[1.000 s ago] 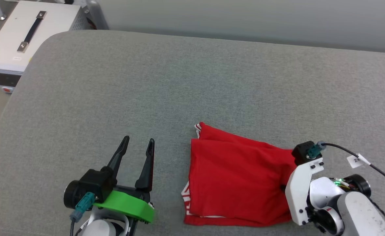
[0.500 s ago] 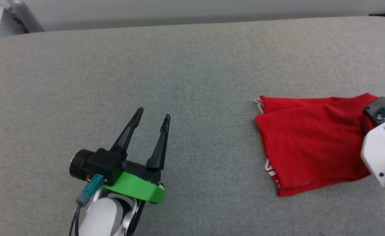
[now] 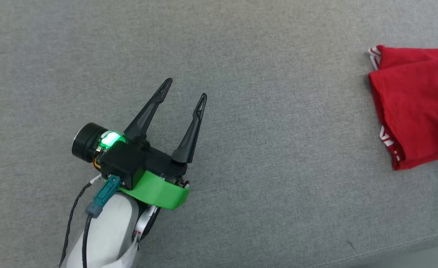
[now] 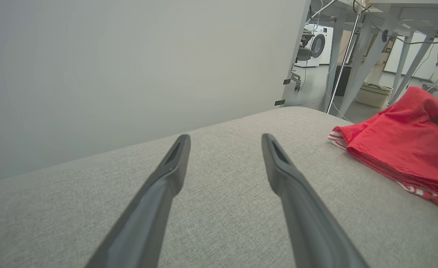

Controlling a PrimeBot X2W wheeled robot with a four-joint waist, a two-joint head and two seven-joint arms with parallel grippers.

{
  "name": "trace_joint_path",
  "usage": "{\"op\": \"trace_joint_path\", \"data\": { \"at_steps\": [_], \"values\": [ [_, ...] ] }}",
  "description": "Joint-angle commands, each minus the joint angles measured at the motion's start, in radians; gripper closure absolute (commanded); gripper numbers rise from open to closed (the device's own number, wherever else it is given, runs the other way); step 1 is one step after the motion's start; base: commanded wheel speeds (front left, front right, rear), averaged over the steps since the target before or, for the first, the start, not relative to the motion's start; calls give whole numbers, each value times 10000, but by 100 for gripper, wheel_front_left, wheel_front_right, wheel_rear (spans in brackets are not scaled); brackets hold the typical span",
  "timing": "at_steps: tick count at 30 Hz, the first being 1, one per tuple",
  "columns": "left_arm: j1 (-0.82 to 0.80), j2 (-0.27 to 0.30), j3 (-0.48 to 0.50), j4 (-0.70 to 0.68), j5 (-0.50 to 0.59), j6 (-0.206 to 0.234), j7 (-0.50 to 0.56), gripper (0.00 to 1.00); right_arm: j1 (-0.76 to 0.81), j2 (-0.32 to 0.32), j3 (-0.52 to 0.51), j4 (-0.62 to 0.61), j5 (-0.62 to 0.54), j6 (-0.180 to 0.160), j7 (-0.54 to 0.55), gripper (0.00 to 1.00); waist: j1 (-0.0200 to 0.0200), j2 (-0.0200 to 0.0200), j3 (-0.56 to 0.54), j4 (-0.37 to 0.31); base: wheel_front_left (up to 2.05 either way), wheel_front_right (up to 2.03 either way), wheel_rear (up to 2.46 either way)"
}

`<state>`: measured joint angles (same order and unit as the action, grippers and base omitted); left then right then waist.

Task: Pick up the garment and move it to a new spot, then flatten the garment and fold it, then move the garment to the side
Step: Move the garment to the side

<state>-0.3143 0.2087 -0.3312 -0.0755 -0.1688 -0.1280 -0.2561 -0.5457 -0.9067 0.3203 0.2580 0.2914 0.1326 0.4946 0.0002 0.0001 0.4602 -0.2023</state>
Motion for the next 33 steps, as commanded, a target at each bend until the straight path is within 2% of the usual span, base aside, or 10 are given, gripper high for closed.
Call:
{"op": "trace_joint_path", "data": {
  "at_steps": [1,13,22,23,24,33],
  "values": [
    [-245,130,-50,-83,82,-27,-57,0,-284,-35,-86,282,-87,-19,-293,100,-2,-1,920,-710,0,0,0],
    [-669,384,-230,-328,112,-27,-57,0,-1444,243,-757,2795,-532,-19,-2129,100,-2,-1,1515,-588,0,0,0],
    [-669,293,-239,-302,104,-27,-57,0,-2084,380,-972,3815,-869,-19,-2845,100,-2,-1,1510,-344,0,0,0],
    [-656,269,-236,-290,102,-27,-57,0,-2119,410,-998,3917,-962,-19,-2889,55,-2,-1,1460,-312,0,0,0],
    [-646,242,-221,-287,99,-27,-57,0,-2145,448,-1020,3976,-1029,-19,-2926,0,-2,-1,1411,-287,0,0,0],
    [-246,-223,-32,50,-144,-27,-57,0,-2085,831,-1154,3965,-1279,-19,-3412,0,-2,-1,182,37,0,0,0]
  ]
}}
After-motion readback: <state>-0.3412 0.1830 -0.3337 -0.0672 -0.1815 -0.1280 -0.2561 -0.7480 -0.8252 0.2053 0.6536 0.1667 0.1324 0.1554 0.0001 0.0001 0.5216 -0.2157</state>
